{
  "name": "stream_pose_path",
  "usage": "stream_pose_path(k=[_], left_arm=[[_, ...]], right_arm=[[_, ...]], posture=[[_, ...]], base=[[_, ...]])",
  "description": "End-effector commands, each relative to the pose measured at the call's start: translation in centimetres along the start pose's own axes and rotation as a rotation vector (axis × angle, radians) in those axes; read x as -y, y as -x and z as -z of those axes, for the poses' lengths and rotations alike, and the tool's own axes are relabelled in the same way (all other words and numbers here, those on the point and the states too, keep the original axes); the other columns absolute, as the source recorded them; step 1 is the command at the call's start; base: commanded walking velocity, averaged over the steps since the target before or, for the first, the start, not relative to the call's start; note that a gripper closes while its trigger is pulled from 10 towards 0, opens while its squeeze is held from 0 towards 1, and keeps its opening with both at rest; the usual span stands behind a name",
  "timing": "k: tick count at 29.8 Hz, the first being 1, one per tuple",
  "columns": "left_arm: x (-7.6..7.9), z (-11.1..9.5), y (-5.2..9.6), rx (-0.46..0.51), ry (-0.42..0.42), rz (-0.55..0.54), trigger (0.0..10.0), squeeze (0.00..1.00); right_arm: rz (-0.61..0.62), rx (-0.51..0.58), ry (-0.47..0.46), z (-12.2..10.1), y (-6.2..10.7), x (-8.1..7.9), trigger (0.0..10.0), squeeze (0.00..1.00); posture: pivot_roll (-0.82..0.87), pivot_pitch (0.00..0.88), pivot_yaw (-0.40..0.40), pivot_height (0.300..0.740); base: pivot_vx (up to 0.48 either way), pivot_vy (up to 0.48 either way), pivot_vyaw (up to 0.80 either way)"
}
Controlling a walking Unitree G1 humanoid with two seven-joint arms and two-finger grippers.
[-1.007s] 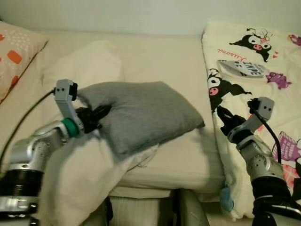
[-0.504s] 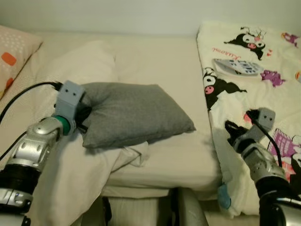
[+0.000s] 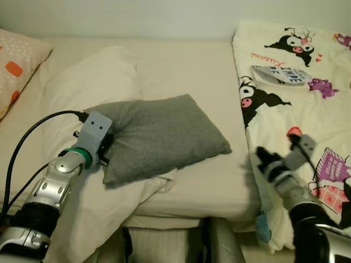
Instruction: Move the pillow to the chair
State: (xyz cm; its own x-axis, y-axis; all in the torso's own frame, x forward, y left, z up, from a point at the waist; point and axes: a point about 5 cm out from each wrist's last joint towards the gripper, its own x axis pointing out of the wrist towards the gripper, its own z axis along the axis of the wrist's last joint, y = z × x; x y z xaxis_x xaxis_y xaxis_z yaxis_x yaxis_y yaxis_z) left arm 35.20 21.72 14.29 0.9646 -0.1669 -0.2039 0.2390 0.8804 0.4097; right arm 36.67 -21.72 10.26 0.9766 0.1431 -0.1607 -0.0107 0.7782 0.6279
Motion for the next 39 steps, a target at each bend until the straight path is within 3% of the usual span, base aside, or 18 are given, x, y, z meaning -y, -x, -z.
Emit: stream_pose_path(k=[1,2,4,7,9,10,13,14,15,16,18,24,27,32,34,39], left_arm=[[0.0,4.3,1.0,-0.185,-0.015,-0.024,0.0,0.00],[-0.1,4.3,1.1,-0.182,-0.017,-0.025,0.0,0.00],[-0.3,4.2,1.1,-0.170,-0.019,-0.028,0.0,0.00],[-0.3,4.2,1.1,-0.167,-0.019,-0.029,0.0,0.00],[-0.3,4.2,1.2,-0.157,-0.017,-0.027,0.0,0.00],[-0.3,4.2,1.2,-0.157,-0.017,-0.027,0.0,0.00],[-0.2,4.1,1.3,-0.148,-0.012,-0.026,0.0,0.00],[-0.2,4.1,1.3,-0.148,-0.012,-0.026,0.0,0.00],[-0.2,4.1,1.3,-0.145,-0.011,-0.022,0.0,0.00],[-0.2,4.1,1.3,-0.145,-0.011,-0.022,0.0,0.00],[0.0,4.0,1.4,-0.137,-0.012,-0.011,0.0,0.00],[0.1,3.9,1.5,-0.129,-0.012,-0.002,0.0,0.00],[0.2,3.6,1.9,-0.114,-0.016,0.010,0.0,0.00],[0.2,3.6,2.0,-0.111,-0.017,0.012,0.0,0.00],[0.1,3.4,2.6,-0.098,-0.021,0.020,0.0,0.00],[0.0,3.2,3.3,-0.087,-0.018,0.028,0.0,0.00]], right_arm=[[-0.035,-0.051,-0.004,1.0,-0.1,-0.3,10.0,1.00],[-0.066,-0.080,-0.012,1.7,-0.3,-1.0,10.0,1.00],[-0.120,-0.129,-0.112,3.2,-0.6,-2.1,10.0,1.00],[-0.116,-0.129,-0.141,3.4,-0.6,-2.2,10.0,1.00],[-0.087,-0.104,-0.254,3.8,-0.6,-2.2,10.0,1.00],[-0.087,-0.104,-0.254,3.8,-0.6,-2.2,10.0,1.00],[-0.016,-0.029,-0.459,3.7,-0.7,-1.9,10.0,1.00],[-0.016,-0.029,-0.459,3.7,-0.7,-1.9,10.0,1.00],[0.013,0.005,-0.538,3.5,-0.6,-1.6,10.0,1.00],[0.013,0.005,-0.538,3.5,-0.6,-1.6,10.0,1.00],[0.047,0.038,-0.633,4.0,-0.3,-1.0,10.0,1.00],[0.058,0.026,-0.657,4.5,-0.1,-0.9,10.0,1.00],[0.070,0.020,-0.698,4.5,-0.7,-1.8,10.0,1.00],[0.078,0.014,-0.703,4.6,-0.8,-2.1,10.0,1.00],[0.098,-0.005,-0.705,4.7,-1.2,-2.9,10.0,1.00],[0.121,-0.014,-0.710,4.7,-1.4,-3.2,10.0,1.00]], posture=[[0.12,0.185,0.070,0.596],[0.12,0.189,0.067,0.596],[0.13,0.191,0.063,0.596],[0.13,0.189,0.060,0.596],[0.14,0.190,0.058,0.596],[0.14,0.190,0.058,0.596],[0.14,0.196,0.057,0.596],[0.14,0.196,0.057,0.596],[0.14,0.196,0.057,0.596],[0.14,0.196,0.057,0.596],[0.16,0.198,0.058,0.596],[0.18,0.194,0.051,0.596],[0.21,0.191,0.037,0.596],[0.21,0.191,0.037,0.596],[0.25,0.206,0.031,0.596],[0.28,0.219,0.024,0.596]], base=[[0.000,0.000,0.00],[0.000,0.000,0.00],[0.000,0.000,0.00],[0.000,0.000,0.00],[0.000,0.000,0.00],[0.000,0.000,0.00],[0.000,0.000,0.00],[0.000,0.000,0.00],[0.000,0.000,0.00],[0.000,0.000,0.00],[0.000,0.000,0.00],[0.000,0.000,0.00],[0.000,0.000,0.00],[0.000,0.000,0.00],[0.000,0.000,0.00],[0.000,0.000,0.00]])
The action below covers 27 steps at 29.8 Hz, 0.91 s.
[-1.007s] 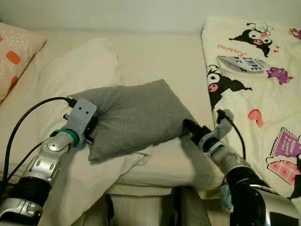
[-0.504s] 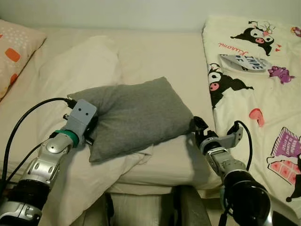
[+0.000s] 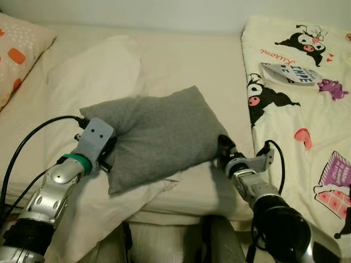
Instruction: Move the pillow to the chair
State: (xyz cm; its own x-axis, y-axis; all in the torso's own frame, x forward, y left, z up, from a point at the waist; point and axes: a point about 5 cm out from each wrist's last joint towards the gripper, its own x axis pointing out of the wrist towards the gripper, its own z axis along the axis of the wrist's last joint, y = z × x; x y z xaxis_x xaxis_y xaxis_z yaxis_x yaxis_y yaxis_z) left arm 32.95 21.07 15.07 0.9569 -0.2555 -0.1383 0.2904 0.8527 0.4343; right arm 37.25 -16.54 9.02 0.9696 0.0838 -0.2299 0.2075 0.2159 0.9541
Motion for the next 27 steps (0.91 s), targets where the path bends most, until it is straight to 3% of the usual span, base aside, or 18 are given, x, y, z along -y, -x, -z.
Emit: stream_pose_path(k=[1,8,9,10,14,15,16,17,27], left_arm=[[-0.6,3.7,1.8,-0.182,0.025,-0.018,0.0,0.00],[-0.6,3.7,2.5,-0.183,0.027,-0.014,0.0,0.00],[-0.6,3.7,2.6,-0.186,0.027,-0.011,0.0,0.00],[-0.4,3.8,2.6,-0.190,0.027,-0.006,0.0,0.00],[-0.1,3.8,2.5,-0.194,0.030,0.003,0.0,0.00],[0.2,3.7,2.3,-0.192,0.034,0.010,0.0,0.00],[0.2,3.7,2.3,-0.192,0.034,0.010,0.0,0.00],[0.4,3.6,2.2,-0.189,0.038,0.016,0.0,0.00],[0.9,3.1,1.1,-0.166,0.071,0.007,0.0,0.00]], right_arm=[[0.030,-0.021,-0.015,0.6,0.0,0.3,10.0,1.00],[-0.058,-0.048,0.023,0.9,-0.4,-1.2,10.0,1.00],[-0.136,-0.071,0.019,1.2,-0.5,-2.2,10.0,0.58],[-0.231,-0.120,0.065,1.8,-0.7,-3.4,10.0,0.00],[-0.336,-0.198,0.153,2.9,-0.7,-4.6,10.0,0.00],[-0.338,-0.222,0.205,3.3,-0.7,-4.6,4.7,0.00],[-0.338,-0.222,0.205,3.3,-0.7,-4.6,4.7,0.00],[-0.327,-0.239,0.240,3.6,-0.6,-4.3,0.0,0.00],[-0.245,-0.264,0.360,3.5,-0.2,-2.0,0.0,0.00]], posture=[[0.28,0.219,0.021,0.596],[0.28,0.235,0.030,0.596],[0.28,0.234,0.034,0.596],[0.27,0.230,0.043,0.596],[0.27,0.233,0.046,0.596],[0.26,0.232,0.046,0.596],[0.26,0.232,0.046,0.596],[0.26,0.229,0.048,0.596],[0.23,0.184,0.047,0.596]], base=[[0.000,0.000,0.00],[0.000,0.000,0.00],[0.000,0.000,0.00],[0.000,0.000,0.00],[0.000,0.000,0.00],[0.000,0.000,0.00],[0.000,0.000,0.00],[0.000,0.000,0.00],[0.000,0.000,0.00]])
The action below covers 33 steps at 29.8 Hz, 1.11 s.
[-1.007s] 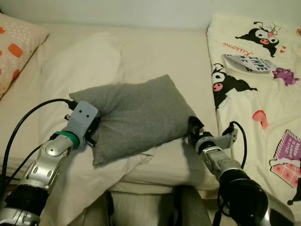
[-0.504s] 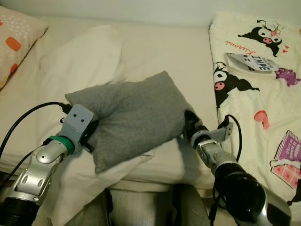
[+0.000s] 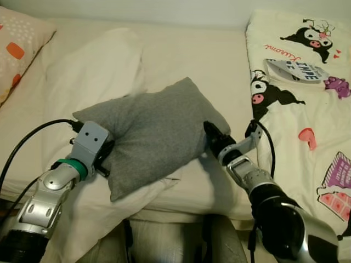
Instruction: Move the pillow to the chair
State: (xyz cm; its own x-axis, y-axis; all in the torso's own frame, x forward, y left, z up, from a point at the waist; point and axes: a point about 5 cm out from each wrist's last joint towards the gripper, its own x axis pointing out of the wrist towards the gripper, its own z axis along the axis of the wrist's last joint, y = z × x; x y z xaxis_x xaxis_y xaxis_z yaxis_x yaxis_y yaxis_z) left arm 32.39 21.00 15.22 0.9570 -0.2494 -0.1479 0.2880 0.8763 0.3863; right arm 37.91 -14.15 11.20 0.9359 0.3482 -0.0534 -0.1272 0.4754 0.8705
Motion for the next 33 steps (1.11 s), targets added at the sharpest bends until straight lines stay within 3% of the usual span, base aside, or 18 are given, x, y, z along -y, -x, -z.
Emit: stream_pose_path(k=[1,6,7,9,18,24,26,29,30,31,33], left_arm=[[0.6,3.3,0.5,-0.155,0.018,0.005,0.0,0.00],[0.9,3.1,0.0,-0.141,0.042,-0.001,0.0,0.00],[1.4,2.8,-0.7,-0.114,0.087,-0.018,0.0,0.00],[1.6,2.7,-0.9,-0.105,0.105,-0.024,0.0,0.00],[2.3,2.8,-1.2,-0.073,0.206,-0.062,0.0,0.00],[3.9,2.9,-1.3,-0.031,0.303,-0.100,0.0,0.00],[4.9,2.2,-1.5,0.018,0.355,-0.111,0.0,0.00],[5.2,1.8,-1.7,0.040,0.376,-0.117,0.0,0.00],[5.5,0.9,-1.9,0.070,0.384,-0.119,0.0,0.00],[5.5,0.9,-1.9,0.070,0.384,-0.119,0.0,0.00],[5.9,-1.5,-2.3,0.156,0.428,-0.123,0.0,0.00]], right_arm=[[0.003,-0.075,0.001,1.8,-0.1,0.1,0.0,0.00],[0.018,-0.067,0.011,1.4,0.2,0.5,0.0,0.00],[0.036,-0.045,0.041,0.7,0.4,0.8,0.0,0.00],[0.040,-0.038,0.053,0.5,0.5,0.9,0.0,0.00],[0.049,0.021,0.103,-0.6,0.5,0.9,0.0,0.00],[0.039,0.098,0.166,-1.7,0.4,0.4,0.0,0.00],[0.017,0.097,0.238,-1.5,0.0,-0.5,0.0,0.00],[-0.010,0.108,0.256,-1.6,-0.3,-1.2,0.0,0.00],[-0.061,0.142,0.264,-1.7,-0.7,-2.6,0.0,0.00],[-0.061,0.142,0.264,-1.7,-0.7,-2.6,0.0,0.00],[-0.170,0.205,0.307,-1.5,-0.9,-5.9,0.0,0.00]], posture=[[0.23,0.184,0.047,0.596],[0.20,0.155,0.038,0.596],[0.18,0.110,0.029,0.596],[0.17,0.103,0.029,0.596],[0.11,0.052,0.037,0.596],[0.08,0.007,0.049,0.596],[0.06,0.000,0.043,0.596],[0.06,0.000,0.040,0.596],[0.05,0.000,0.034,0.596],[0.05,0.000,0.034,0.596],[0.02,0.000,0.032,0.596]], base=[[0.000,0.000,0.00],[0.000,0.000,0.00],[0.000,0.000,0.00],[0.000,0.000,0.00],[0.000,0.000,0.00],[0.000,0.000,0.00],[0.000,0.000,0.00],[0.000,0.000,0.00],[0.000,0.000,0.00],[0.000,0.000,0.00],[0.000,0.000,0.00]])
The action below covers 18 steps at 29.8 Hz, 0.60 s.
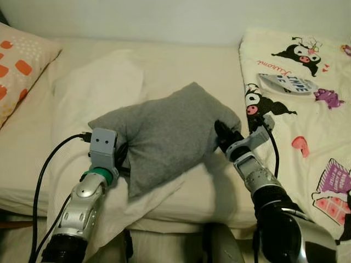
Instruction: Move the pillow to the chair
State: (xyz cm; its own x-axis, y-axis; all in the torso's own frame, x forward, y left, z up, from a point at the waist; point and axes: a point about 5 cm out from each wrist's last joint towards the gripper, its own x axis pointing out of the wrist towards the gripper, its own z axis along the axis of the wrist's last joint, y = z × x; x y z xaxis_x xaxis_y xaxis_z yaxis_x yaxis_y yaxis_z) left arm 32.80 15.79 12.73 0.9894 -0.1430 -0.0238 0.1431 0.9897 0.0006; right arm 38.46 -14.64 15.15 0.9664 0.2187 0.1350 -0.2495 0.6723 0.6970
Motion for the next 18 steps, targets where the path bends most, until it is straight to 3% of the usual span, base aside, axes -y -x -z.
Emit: stream_pose_path(k=[1,4,8,9,12,14,15,16,17,18], left_arm=[[1.6,-1.9,-0.4,0.080,0.047,0.022,0.0,0.00],[4.2,-4.1,-0.7,0.150,0.146,0.071,0.0,0.00],[5.0,-4.6,-0.6,0.164,0.163,0.091,0.0,0.00],[5.7,-5.1,-0.4,0.178,0.179,0.111,0.0,0.00],[6.3,-5.5,-0.2,0.189,0.197,0.127,0.0,0.00],[7.2,-6.1,0.3,0.218,0.214,0.146,0.0,0.00],[7.2,-6.1,0.3,0.218,0.214,0.146,0.0,0.00],[7.3,-6.3,0.3,0.227,0.217,0.138,0.0,0.00],[6.9,-6.1,0.1,0.211,0.216,0.097,10.0,0.00],[6.9,-6.1,0.1,0.211,0.216,0.097,10.0,0.00]], right_arm=[[-0.139,0.019,0.024,0.2,-0.7,-4.0,0.0,0.00],[-0.199,0.087,0.102,-0.6,0.1,-6.2,0.0,0.00],[-0.216,0.096,0.120,-0.6,0.5,-6.6,0.0,0.00],[-0.239,0.089,0.175,-0.4,1.1,-7.2,0.0,0.00],[-0.262,0.081,0.222,0.0,1.7,-7.9,0.0,0.00],[-0.287,0.071,0.339,1.3,2.4,-9.6,0.0,0.00],[-0.287,0.071,0.339,1.3,2.4,-9.6,0.0,0.00],[-0.269,0.065,0.357,1.7,2.5,-9.8,3.4,0.00],[-0.208,0.037,0.380,2.5,2.5,-9.1,10.0,0.00],[-0.208,0.037,0.380,2.5,2.5,-9.1,10.0,0.00]], posture=[[0.02,0.000,0.032,0.596],[0.02,0.010,0.011,0.596],[0.03,0.014,0.006,0.596],[0.02,0.016,0.008,0.596],[0.01,0.017,0.014,0.596],[-0.01,0.010,0.015,0.596],[-0.01,0.010,0.015,0.596],[-0.01,0.009,0.014,0.596],[0.00,0.011,0.008,0.596],[0.00,0.011,0.008,0.596]], base=[[0.000,0.000,0.00],[0.000,0.000,0.00],[0.000,0.000,0.00],[0.000,0.000,0.00],[0.000,0.000,0.00],[0.000,0.000,0.00],[0.000,0.000,0.00],[0.000,0.000,0.00],[0.000,0.000,0.00],[0.000,0.000,0.00]])
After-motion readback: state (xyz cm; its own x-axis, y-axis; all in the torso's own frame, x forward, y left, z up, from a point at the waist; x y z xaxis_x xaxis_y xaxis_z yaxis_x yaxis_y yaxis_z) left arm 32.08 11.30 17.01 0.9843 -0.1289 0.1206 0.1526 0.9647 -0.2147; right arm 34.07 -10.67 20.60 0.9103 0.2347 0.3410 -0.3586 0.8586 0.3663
